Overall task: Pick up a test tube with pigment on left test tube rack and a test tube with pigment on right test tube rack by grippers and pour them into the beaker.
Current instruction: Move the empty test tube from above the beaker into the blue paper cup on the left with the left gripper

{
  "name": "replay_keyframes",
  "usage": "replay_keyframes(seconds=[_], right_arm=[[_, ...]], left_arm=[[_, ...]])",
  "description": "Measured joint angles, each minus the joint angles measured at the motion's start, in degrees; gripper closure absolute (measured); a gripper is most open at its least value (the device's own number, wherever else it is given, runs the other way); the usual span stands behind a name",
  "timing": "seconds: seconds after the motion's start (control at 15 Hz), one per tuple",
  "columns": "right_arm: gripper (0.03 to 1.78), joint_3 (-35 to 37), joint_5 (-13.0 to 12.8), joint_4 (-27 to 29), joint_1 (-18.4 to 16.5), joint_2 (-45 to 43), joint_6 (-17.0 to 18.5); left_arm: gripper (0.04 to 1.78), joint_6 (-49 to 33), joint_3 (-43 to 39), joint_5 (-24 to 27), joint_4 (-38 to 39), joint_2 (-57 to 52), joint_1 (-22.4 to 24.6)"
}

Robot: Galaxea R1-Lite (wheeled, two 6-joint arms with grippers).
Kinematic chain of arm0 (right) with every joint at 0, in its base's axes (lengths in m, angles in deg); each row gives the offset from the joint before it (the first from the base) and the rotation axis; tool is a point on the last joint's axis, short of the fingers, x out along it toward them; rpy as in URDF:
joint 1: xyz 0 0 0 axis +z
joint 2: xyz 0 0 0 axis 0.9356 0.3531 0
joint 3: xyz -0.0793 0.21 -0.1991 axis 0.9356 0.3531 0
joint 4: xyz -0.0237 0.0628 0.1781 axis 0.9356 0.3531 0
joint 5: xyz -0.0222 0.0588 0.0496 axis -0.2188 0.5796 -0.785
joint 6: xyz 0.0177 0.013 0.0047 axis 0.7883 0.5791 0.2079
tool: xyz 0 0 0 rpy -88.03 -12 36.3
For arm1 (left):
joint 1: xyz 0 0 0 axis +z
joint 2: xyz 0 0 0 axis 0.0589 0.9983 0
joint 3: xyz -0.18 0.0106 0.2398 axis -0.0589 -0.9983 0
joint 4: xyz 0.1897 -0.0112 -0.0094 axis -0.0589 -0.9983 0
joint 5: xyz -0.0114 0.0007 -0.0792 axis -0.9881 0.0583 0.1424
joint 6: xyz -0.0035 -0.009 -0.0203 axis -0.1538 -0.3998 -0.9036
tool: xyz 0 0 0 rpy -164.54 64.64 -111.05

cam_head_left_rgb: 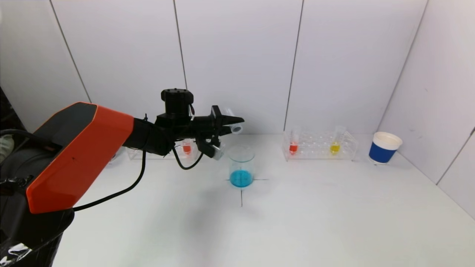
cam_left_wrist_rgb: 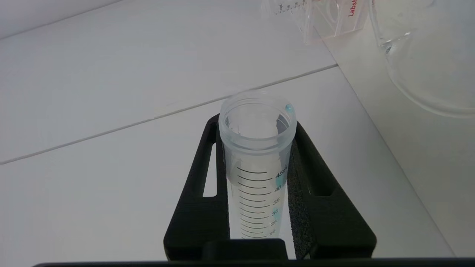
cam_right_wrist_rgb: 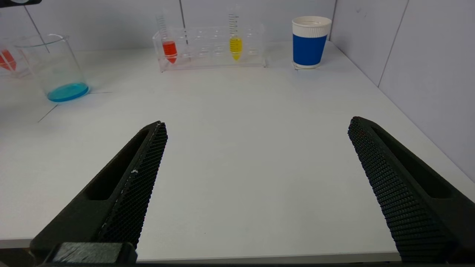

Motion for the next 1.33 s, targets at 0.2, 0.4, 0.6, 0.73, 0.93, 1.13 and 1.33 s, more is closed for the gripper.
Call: replay_keyframes(seconds=[0.2,0.4,0.6,0.73,0.93,1.13,1.33], right_arm=[[0.04,0.0,0.0,0.0,0.0,0.0,0.0],[0.04,0.0,0.0,0.0,0.0,0.0,0.0],[0.04,0.0,0.0,0.0,0.0,0.0,0.0],[0.04,0.0,0.0,0.0,0.0,0.0,0.0],[0.04,0.0,0.0,0.0,0.0,0.0,0.0],[0.04,0.0,0.0,0.0,0.0,0.0,0.0],[0.04,0.0,0.0,0.0,0.0,0.0,0.0]], left_arm=[[1.36,-4.3,-0.4,-0.6,0.6,0.0,0.0],[1.36,-12.2,-0.9,-1.8,2.1,-0.7,0.0],[1.36,-23.8,-2.1,-5.9,9.9,-1.7,0.0],[1.36,-32.1,-4.9,-11.4,17.9,-2.9,-0.4],[1.36,-41.1,-10.1,-19.5,25.1,-6.5,-1.1],[1.36,-49.5,-11.9,-26.8,26.2,-10.3,-1.2],[1.36,-58.1,-12.1,-36.0,25.6,-14.8,-1.2]])
